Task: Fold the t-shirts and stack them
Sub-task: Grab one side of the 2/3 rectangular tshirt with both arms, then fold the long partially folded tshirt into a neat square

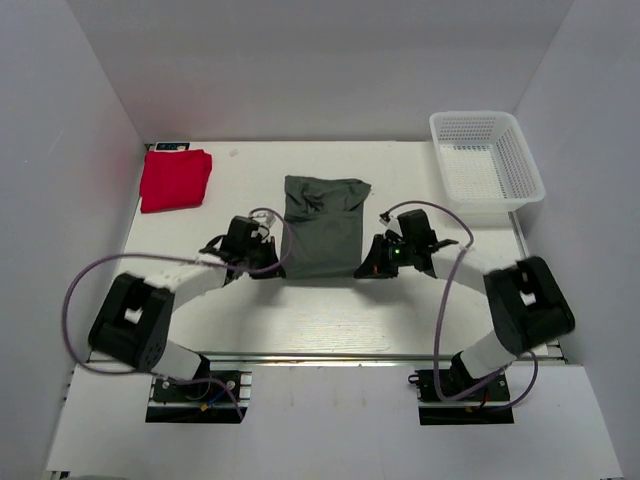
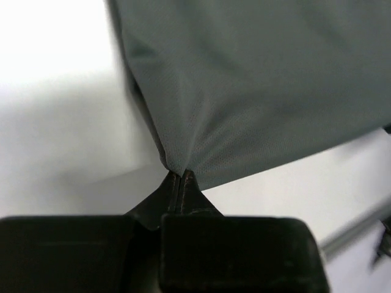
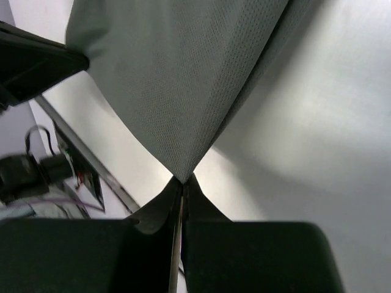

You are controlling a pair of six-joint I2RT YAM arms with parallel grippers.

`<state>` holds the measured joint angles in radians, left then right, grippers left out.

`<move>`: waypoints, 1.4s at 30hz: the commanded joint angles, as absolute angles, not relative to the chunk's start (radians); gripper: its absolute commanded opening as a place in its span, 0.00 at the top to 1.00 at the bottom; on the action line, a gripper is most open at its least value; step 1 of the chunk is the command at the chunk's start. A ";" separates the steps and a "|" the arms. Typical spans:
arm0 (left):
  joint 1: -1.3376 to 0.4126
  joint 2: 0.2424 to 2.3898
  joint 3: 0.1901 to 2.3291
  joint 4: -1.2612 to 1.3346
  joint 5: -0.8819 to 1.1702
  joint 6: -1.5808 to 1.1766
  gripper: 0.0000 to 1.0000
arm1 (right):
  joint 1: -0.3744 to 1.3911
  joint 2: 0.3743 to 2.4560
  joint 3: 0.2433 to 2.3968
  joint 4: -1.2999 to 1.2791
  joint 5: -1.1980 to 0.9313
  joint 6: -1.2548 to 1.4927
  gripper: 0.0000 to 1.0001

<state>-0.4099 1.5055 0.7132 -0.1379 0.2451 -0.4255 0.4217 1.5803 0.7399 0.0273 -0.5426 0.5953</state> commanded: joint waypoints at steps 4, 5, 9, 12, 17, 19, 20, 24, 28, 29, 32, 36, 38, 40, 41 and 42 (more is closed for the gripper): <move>-0.440 1.122 0.612 -0.273 0.428 -0.488 1.00 | 0.431 1.309 0.684 -0.317 -0.659 0.431 1.00; -0.440 1.091 0.601 -0.294 0.449 -0.497 1.00 | 0.430 1.237 0.678 -0.360 -0.670 0.417 1.00; -0.459 0.968 0.646 -0.464 0.560 -0.497 1.00 | 0.429 1.137 0.699 -0.483 -0.768 0.379 1.00; -0.459 0.901 0.710 -0.544 0.569 -0.488 1.00 | 0.426 1.068 0.733 -0.521 -0.831 0.382 1.00; -0.459 0.891 0.790 -0.563 0.535 -0.488 1.00 | 0.420 1.057 0.825 -0.575 -0.813 0.382 1.00; -0.459 0.908 0.804 -0.548 0.535 -0.488 1.00 | 0.422 1.084 0.854 -0.574 -0.783 0.391 1.00; -0.459 0.926 0.821 -0.548 0.488 -0.498 1.00 | 0.416 1.095 0.862 -0.577 -0.775 0.391 1.00; -0.459 1.000 0.883 -0.548 0.425 -0.499 1.00 | 0.407 1.158 0.913 -0.569 -0.736 0.405 1.00; -0.440 1.080 0.937 -0.518 0.368 -0.520 1.00 | 0.390 1.213 0.957 -0.571 -0.660 0.420 1.00; -0.440 1.100 0.951 -0.518 0.324 -0.520 1.00 | 0.381 1.222 0.959 -0.568 -0.652 0.422 1.00; -0.440 1.176 0.997 -0.506 0.252 -0.520 1.00 | 0.361 1.270 0.977 -0.523 -0.641 0.439 1.00; -0.440 1.262 1.041 -0.459 0.196 -0.520 1.00 | 0.336 1.344 0.997 -0.496 -0.658 0.456 1.00; -0.431 1.329 1.075 -0.459 0.172 -0.520 1.00 | 0.327 1.391 1.026 -0.482 -0.661 0.454 1.00; -0.431 1.373 1.126 -0.469 0.132 -0.511 1.00 | 0.318 1.416 1.051 -0.482 -0.658 0.451 1.00; -0.431 1.394 1.138 -0.469 0.132 -0.499 1.00 | 0.311 1.443 1.057 -0.482 -0.661 0.451 1.00; -0.431 1.438 1.167 -0.469 0.121 -0.499 1.00 | 0.305 1.451 1.071 -0.482 -0.660 0.448 1.00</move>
<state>-0.4419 1.3994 1.0939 -0.4862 0.1989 -0.5144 0.3252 1.4311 1.0122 -0.5049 -0.6575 0.4454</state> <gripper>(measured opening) 0.009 0.009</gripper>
